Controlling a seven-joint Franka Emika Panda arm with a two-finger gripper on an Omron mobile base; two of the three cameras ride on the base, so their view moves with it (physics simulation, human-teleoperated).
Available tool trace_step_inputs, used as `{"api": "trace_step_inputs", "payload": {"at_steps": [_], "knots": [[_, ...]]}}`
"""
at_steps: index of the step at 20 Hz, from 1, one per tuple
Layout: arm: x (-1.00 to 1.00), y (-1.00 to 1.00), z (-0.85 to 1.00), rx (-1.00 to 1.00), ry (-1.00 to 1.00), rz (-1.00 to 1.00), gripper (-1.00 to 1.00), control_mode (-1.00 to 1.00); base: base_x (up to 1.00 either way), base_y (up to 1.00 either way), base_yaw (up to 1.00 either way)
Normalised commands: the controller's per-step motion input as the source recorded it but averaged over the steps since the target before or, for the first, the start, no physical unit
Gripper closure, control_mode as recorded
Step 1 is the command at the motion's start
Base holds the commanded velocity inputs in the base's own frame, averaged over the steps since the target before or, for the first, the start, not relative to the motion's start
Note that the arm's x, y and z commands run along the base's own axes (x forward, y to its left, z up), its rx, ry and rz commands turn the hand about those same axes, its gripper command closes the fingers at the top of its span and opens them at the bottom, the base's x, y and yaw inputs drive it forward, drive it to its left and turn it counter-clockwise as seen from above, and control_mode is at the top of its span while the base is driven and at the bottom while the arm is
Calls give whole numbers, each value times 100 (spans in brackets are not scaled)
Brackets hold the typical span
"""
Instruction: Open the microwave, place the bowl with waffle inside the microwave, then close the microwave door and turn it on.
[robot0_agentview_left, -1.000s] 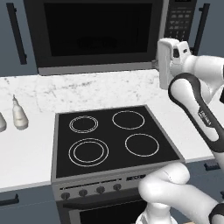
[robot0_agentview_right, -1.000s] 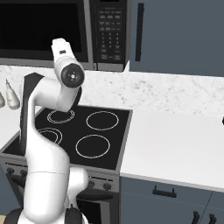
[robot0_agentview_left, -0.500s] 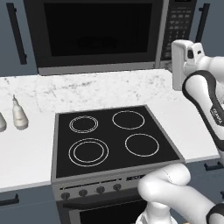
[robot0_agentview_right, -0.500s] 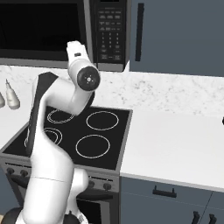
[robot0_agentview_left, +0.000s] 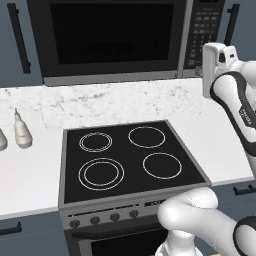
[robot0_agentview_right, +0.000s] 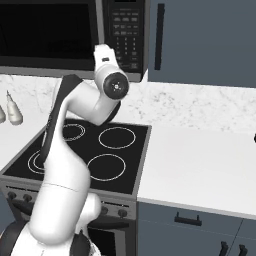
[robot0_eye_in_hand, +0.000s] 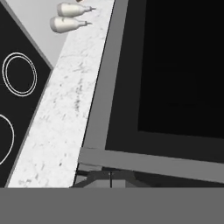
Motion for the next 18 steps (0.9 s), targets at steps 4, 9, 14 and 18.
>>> {"api": "trace_step_inputs", "payload": {"at_steps": [4,9,14,18], "knots": [[51,-16,0,8,0,-5,100,-100,0,0,0],[46,-27,0,5,0,-5,100,-100,0,0,0],[40,-11,-5,4,0,-2,100,-100,0,0,0],[46,-4,-3,3,0,-2,100,-100,0,0,0]]}}
